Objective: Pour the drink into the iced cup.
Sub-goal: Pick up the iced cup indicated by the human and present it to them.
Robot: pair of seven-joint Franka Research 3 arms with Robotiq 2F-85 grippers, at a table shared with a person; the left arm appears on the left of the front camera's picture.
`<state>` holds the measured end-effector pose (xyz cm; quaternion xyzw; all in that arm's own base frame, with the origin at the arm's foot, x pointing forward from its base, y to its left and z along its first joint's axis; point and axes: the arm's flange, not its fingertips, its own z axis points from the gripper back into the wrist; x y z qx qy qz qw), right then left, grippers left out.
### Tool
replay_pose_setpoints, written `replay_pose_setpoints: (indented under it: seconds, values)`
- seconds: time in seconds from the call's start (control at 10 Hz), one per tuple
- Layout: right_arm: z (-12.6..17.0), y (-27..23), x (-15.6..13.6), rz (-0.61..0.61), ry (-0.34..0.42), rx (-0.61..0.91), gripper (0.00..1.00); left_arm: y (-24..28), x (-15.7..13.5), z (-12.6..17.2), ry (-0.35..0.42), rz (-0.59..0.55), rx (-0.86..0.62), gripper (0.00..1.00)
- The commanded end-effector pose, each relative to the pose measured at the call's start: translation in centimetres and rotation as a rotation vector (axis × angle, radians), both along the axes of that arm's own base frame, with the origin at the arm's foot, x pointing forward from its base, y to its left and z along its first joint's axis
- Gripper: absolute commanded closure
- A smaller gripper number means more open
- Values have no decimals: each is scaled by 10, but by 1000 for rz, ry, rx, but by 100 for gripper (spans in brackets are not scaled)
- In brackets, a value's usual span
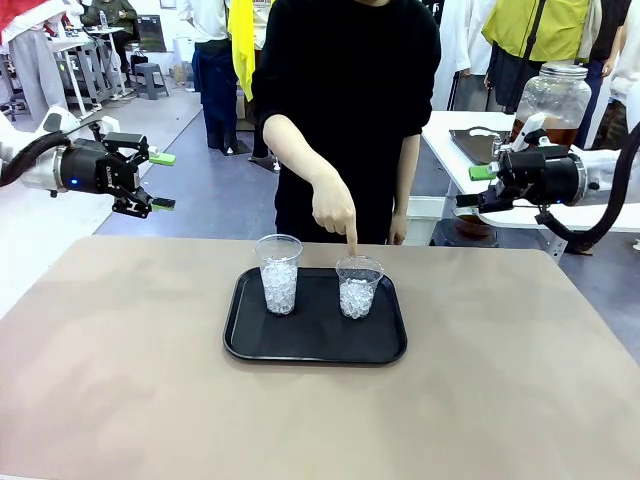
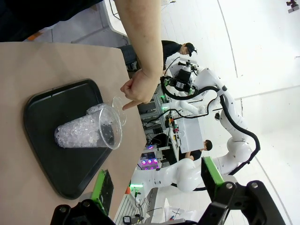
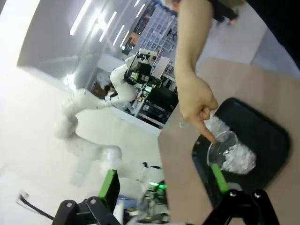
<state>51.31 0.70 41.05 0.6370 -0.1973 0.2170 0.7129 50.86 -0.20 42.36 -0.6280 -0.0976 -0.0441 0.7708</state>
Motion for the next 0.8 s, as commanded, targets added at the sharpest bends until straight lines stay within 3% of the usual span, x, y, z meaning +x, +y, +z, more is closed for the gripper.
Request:
replay_pose_setpoints:
  seconds: [0.0, 0.2, 0.3, 0.7]
  values:
    - [-13, 0, -10, 34, -182, -28, 0, 0, -2, 0, -1, 4, 2, 0]
    - [-13, -7, -13, 103, -158, -25, 0, 0, -2, 0, -1, 4, 2, 0]
    - [-10, 1, -7, 51, -164, -19, 0, 0, -2, 0, -1, 4, 2, 0]
    - [-14, 0, -9, 72, -170, -25, 0, 0, -2, 0, -1, 4, 2, 0]
